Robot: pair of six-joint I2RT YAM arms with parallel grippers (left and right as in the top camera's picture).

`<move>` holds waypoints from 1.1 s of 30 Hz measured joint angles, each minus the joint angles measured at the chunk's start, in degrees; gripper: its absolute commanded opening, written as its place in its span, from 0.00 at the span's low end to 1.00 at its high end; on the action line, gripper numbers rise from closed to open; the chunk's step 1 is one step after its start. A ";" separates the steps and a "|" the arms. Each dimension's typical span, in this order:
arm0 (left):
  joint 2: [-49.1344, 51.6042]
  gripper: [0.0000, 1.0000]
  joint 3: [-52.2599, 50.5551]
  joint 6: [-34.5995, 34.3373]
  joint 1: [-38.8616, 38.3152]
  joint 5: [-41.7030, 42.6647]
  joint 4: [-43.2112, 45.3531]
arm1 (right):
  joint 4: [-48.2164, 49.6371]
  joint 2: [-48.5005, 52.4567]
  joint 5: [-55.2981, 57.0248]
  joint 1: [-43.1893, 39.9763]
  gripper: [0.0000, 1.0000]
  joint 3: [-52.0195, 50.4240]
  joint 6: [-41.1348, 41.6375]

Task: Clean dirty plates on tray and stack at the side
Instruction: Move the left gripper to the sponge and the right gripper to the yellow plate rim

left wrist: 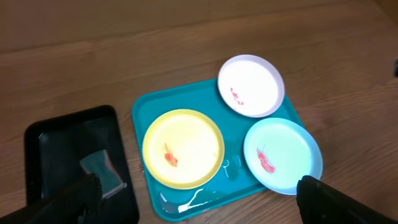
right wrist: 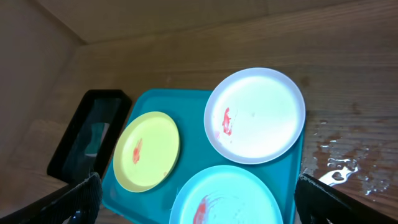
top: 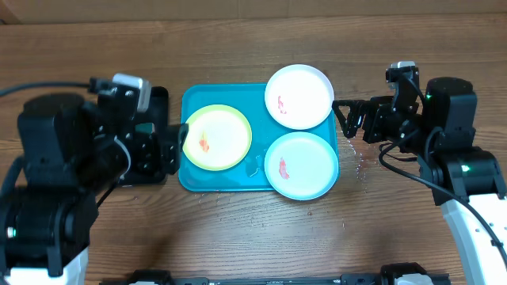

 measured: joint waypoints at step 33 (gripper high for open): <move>23.28 0.99 1.36 -36.96 -20.72 -36.39 -11.23 | 4.48 33.55 13.77 25.40 0.67 9.27 21.46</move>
